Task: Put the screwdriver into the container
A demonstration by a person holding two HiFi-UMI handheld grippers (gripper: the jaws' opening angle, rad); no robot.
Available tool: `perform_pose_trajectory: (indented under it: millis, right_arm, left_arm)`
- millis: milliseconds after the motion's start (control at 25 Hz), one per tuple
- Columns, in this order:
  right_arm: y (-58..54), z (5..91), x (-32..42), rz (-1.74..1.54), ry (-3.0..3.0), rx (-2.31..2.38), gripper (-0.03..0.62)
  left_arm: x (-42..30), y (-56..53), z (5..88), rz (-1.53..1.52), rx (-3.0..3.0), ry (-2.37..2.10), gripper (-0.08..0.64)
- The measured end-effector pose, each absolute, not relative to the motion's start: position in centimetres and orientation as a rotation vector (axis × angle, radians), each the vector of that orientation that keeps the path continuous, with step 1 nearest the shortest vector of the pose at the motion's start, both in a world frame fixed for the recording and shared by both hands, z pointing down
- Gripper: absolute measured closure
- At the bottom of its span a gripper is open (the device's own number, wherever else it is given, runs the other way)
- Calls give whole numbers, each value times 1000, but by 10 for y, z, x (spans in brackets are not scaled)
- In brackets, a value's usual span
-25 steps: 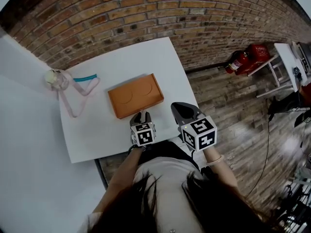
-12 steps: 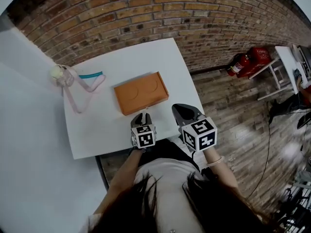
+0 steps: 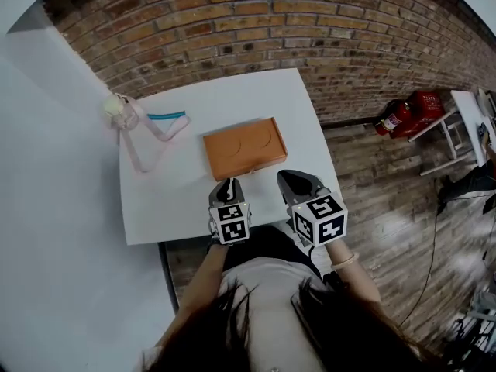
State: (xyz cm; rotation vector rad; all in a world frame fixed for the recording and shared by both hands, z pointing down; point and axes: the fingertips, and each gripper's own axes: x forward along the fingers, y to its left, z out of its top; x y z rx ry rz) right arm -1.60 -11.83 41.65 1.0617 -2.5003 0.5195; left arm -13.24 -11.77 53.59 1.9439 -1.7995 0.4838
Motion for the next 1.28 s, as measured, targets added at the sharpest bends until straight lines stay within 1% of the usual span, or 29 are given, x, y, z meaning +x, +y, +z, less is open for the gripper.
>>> perform_pose_trajectory:
  millis: [280,600,1000,1280]
  right_arm:
    - [-107,411,-30,439,-2505,1046,586]
    - [-103,392,-39,426,-2559,1077,586]
    - [-91,361,-38,303,-2622,1124,586]
    - [-77,331,-20,233,-2697,1110,586]
  left_arm:
    - [-155,-108,496,480,2004,-1894,535]
    - [-171,-97,447,428,2084,-1937,544]
    - [-166,-78,385,313,2175,-1987,555]
    - [-148,-61,355,264,2146,-2051,560]
